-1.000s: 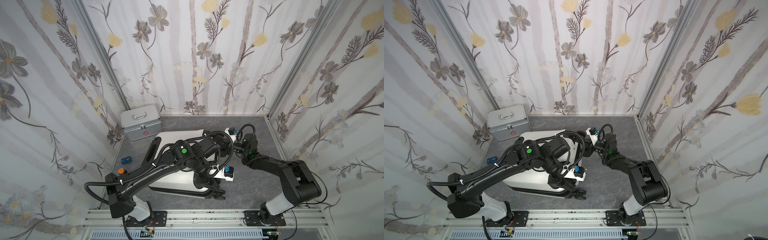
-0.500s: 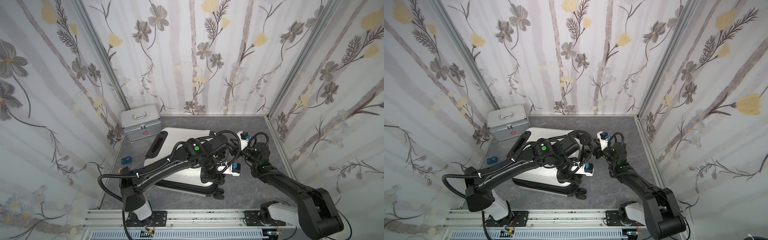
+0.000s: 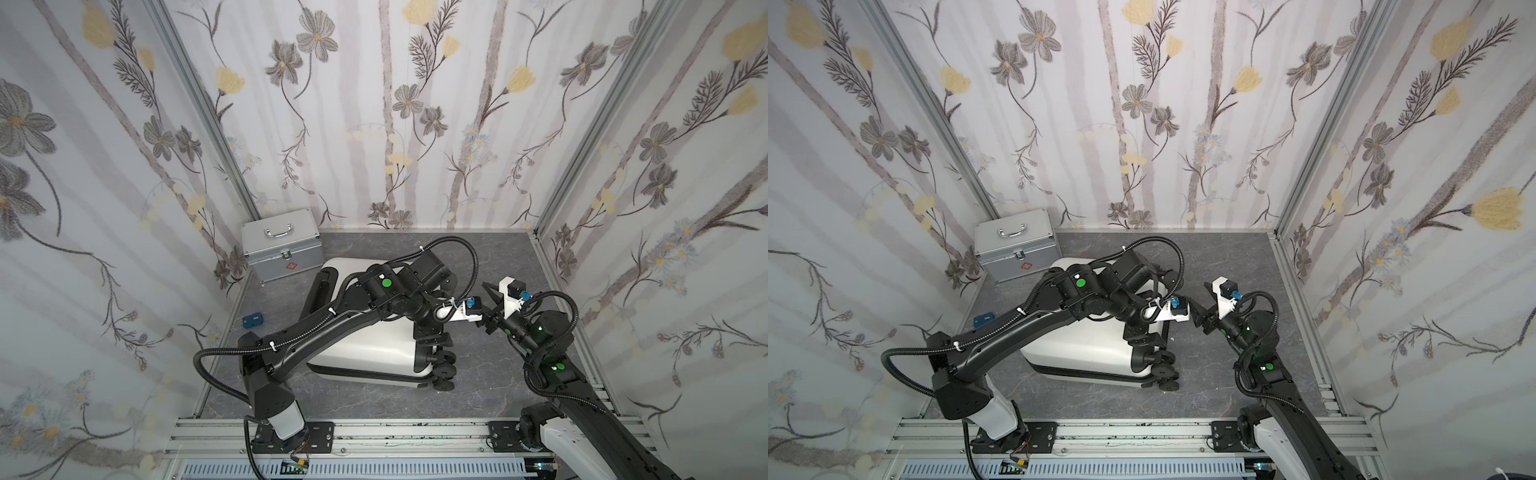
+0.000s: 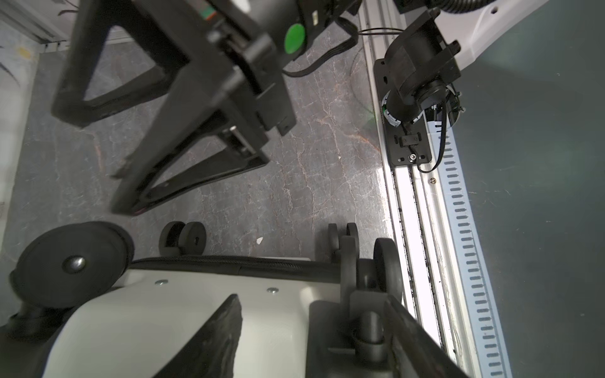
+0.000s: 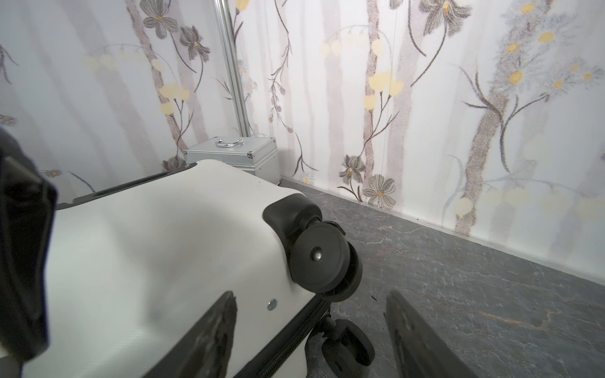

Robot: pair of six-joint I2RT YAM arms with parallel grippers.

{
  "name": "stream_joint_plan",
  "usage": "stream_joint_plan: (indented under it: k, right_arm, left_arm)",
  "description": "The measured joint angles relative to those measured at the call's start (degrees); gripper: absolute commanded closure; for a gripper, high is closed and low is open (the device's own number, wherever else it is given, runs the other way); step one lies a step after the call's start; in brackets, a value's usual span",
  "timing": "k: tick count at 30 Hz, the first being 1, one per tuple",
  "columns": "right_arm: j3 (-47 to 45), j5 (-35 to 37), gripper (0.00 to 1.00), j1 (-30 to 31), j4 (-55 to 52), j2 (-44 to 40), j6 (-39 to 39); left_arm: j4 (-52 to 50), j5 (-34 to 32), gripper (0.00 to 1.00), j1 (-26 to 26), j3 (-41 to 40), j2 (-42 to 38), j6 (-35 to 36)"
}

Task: Open the suitcase zippers
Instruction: Place the suitcase at the center of the board, then open the suitcase at the center of the board.

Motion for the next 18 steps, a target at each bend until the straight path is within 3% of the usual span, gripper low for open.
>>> stream_joint_plan:
  k: [2,7,11,18]
  right_arm:
    - [0.37,-2.60,0.25,2.14,-2.08,-1.01,-1.14]
    - [3.23,-5.99,0.24,14.69,-11.87,-1.03,-9.29]
    - [5.07,-5.49,0.24,20.63,-21.55,-0.39,-14.05]
    - [7.30,-1.22,0.25,28.65,-31.26,-0.39,-16.06]
  left_arm:
    - [2.45,-2.29,0.28,1.84,-3.76,-3.37,-1.09]
    - [8.37,-8.00,0.28,7.76,-14.78,-12.92,-3.98]
    - [13.68,-10.95,0.27,12.07,-22.14,-19.50,-6.80]
    - [17.79,-11.39,0.27,13.84,-28.13,-24.68,-8.66]
